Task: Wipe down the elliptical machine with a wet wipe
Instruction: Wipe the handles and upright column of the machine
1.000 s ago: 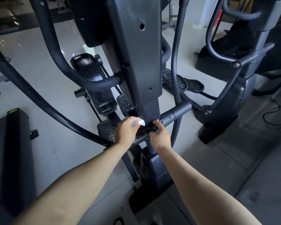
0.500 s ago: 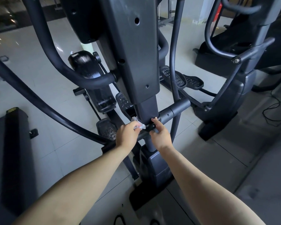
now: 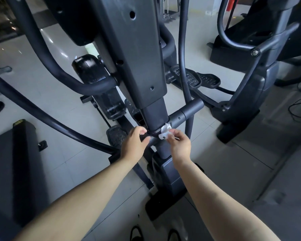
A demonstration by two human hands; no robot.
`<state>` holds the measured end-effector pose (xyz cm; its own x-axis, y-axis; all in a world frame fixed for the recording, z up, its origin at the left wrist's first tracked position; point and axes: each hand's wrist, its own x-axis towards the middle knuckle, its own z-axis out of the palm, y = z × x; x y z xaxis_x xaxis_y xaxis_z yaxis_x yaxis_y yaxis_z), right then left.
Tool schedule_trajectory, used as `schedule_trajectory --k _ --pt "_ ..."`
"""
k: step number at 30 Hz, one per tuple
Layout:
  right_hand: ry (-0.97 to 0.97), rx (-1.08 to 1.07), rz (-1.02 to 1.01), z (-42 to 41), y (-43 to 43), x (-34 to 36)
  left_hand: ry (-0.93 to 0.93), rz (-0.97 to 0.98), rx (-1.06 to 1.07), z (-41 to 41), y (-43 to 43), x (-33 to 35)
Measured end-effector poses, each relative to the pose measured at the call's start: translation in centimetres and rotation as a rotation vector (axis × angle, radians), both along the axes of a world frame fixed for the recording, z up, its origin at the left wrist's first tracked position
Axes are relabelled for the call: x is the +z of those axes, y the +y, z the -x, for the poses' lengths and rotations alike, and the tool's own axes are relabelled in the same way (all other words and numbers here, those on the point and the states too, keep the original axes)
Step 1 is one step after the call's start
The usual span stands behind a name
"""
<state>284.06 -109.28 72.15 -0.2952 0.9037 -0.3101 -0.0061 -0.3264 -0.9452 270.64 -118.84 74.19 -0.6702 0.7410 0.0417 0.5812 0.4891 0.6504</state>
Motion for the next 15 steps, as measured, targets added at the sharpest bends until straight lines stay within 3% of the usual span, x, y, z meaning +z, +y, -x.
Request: schedule_trajectory --k 7,15 --pt "-0.047 -0.029 -0.046 2.7 2.5 1.7 0.148 0.314 -0.084 -0.1 1.5 -0.4" --pt "-0.142 0.027 -0.084 4.0 0.0 0.9 0.224 0.288 -0.092 0.2 1.4 -1.2"
